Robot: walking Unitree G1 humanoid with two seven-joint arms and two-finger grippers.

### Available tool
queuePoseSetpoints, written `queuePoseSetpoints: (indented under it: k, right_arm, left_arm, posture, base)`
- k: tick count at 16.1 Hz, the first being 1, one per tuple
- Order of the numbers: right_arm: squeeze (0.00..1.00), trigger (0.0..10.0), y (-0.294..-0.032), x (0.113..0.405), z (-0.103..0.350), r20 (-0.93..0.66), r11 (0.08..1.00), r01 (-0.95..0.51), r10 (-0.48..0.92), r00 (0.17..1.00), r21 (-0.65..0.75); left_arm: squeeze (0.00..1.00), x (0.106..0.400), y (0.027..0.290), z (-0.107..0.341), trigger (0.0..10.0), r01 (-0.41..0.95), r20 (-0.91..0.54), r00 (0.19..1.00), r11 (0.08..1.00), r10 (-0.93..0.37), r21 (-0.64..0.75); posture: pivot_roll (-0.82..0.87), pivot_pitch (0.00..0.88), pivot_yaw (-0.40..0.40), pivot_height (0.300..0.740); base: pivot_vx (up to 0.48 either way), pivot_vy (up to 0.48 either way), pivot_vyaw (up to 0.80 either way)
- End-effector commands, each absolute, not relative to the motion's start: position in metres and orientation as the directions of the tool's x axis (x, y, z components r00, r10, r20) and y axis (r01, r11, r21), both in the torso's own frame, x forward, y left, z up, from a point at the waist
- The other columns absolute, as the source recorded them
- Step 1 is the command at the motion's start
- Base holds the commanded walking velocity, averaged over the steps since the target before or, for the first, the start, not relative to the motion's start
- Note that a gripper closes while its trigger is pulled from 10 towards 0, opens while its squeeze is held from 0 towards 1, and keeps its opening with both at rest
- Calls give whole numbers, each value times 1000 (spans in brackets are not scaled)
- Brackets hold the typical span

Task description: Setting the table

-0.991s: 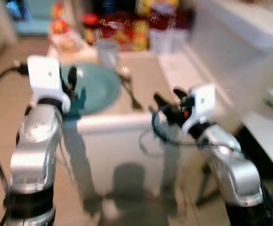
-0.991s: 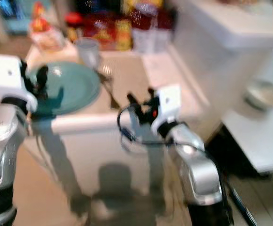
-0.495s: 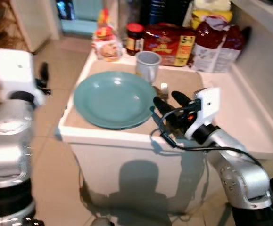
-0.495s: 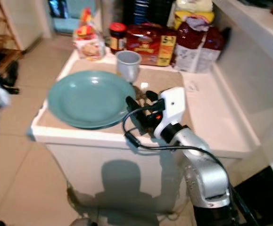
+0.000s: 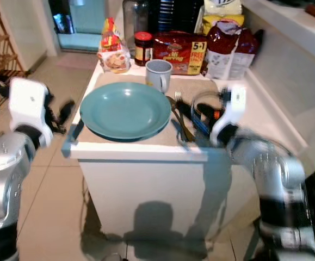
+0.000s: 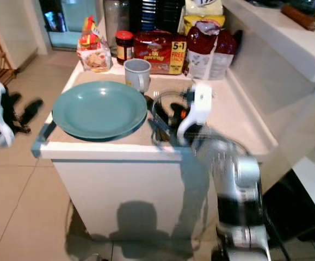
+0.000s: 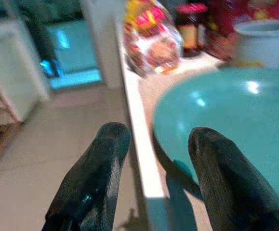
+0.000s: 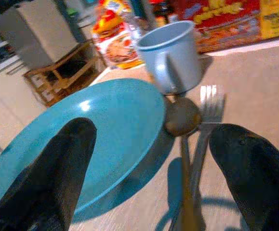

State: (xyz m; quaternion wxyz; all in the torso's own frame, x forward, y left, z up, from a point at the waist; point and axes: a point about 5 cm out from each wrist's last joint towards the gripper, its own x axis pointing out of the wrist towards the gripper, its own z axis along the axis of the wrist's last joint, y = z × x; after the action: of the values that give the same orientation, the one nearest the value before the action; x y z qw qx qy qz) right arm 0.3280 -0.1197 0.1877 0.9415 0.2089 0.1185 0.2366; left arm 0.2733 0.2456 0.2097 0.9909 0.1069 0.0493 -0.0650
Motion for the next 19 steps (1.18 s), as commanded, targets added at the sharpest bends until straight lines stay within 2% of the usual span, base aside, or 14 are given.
queuePoseSetpoints:
  k: [1,2,4,6,11,19]
  right_arm:
    - [980,10000,-123,333,181,-203,809,-333,474,857,484]
    - [0,10000,-120,339,185,-194,752,-340,521,831,565]
    - [0,10000,-118,347,188,-201,691,-336,573,794,640]
    - [0,10000,-116,350,190,-221,663,-322,598,770,676]
    - [0,10000,-108,352,185,-289,619,-287,662,692,731]
    - [0,10000,-99,354,181,-280,530,-239,718,637,814]
  left_arm:
    - [0,272,241,214,10000,188,-95,981,963,-172,196]
    - [0,268,234,217,10000,257,-61,966,955,-250,147]
    - [0,252,218,219,10000,426,-76,904,895,-420,132]
    - [0,240,211,215,10000,515,-128,856,848,-501,125]
    - [0,233,201,214,10000,574,-148,817,812,-558,108]
    - [0,230,195,214,10000,603,-175,793,791,-583,99]
  posture:
    - [24,0,-66,740]
    - [38,0,-83,740]
    - [51,0,-100,740]
    - [59,0,-110,740]
    - [61,0,-116,740]
    - [62,0,-119,740]
  base:
    - [0,0,0]
    - [0,0,0]
    - [0,0,0]
    - [0,0,0]
    - [0,0,0]
    - [0,0,0]
